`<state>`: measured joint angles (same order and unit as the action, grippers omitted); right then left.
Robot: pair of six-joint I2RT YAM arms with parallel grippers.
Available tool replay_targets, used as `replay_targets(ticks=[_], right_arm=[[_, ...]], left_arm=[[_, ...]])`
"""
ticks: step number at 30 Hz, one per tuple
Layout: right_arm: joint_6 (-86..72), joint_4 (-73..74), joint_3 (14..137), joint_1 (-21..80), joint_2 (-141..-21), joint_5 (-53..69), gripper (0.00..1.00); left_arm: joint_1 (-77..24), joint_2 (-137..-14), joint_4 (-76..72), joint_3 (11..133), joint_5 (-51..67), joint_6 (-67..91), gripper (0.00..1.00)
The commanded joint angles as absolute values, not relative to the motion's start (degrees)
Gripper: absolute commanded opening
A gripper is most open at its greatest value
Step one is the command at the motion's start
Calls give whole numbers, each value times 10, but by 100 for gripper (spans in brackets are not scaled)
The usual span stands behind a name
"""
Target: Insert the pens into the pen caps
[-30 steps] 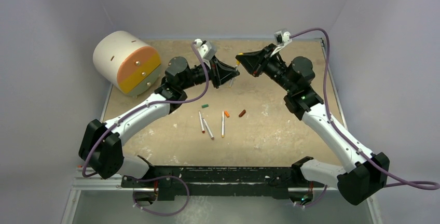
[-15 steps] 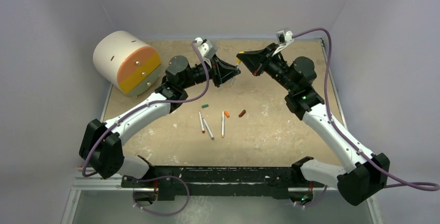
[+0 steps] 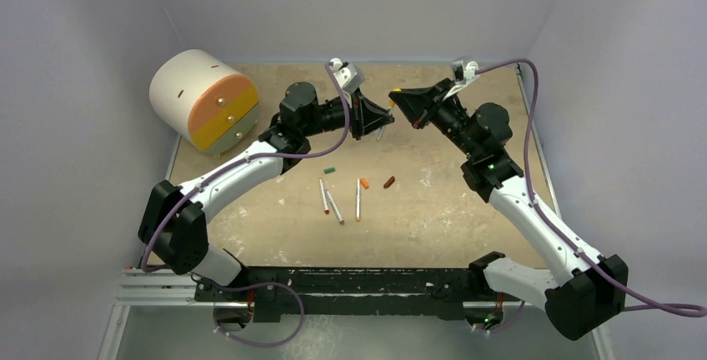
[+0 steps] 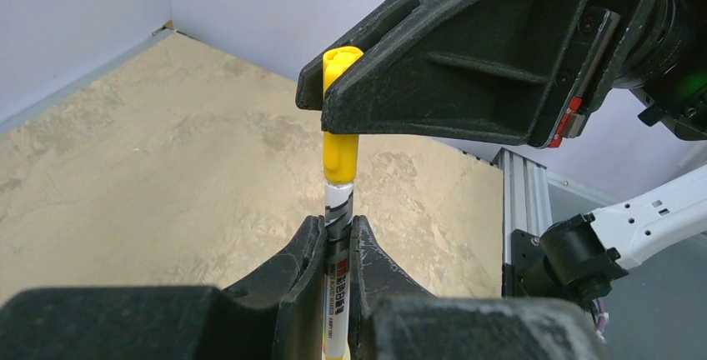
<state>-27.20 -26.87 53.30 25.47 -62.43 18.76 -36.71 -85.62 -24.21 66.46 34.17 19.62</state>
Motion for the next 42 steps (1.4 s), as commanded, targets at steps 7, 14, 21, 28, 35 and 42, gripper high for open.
replay_targets(ticks=[7,14,21,28,35,42], right_arm=[[-260,-123,464,274,-624,284,0],[-270,-123,436,274,-618,290,0],[-264,-103,424,274,-618,290,0],[-251,-61,432,275,-626,293,0],[-270,-88,443,275,-599,293,0],[-290,-136,481,275,-592,254,40]], left_arm=[[-362,-843,-391,751,285,183,0],[-361,-840,-406,763,276,181,0],[-360,-838,-391,785,275,159,0],[-355,-842,-377,798,277,143,0],[-355,-853,-372,790,308,159,0],[-357,-852,-435,707,340,237,0]])
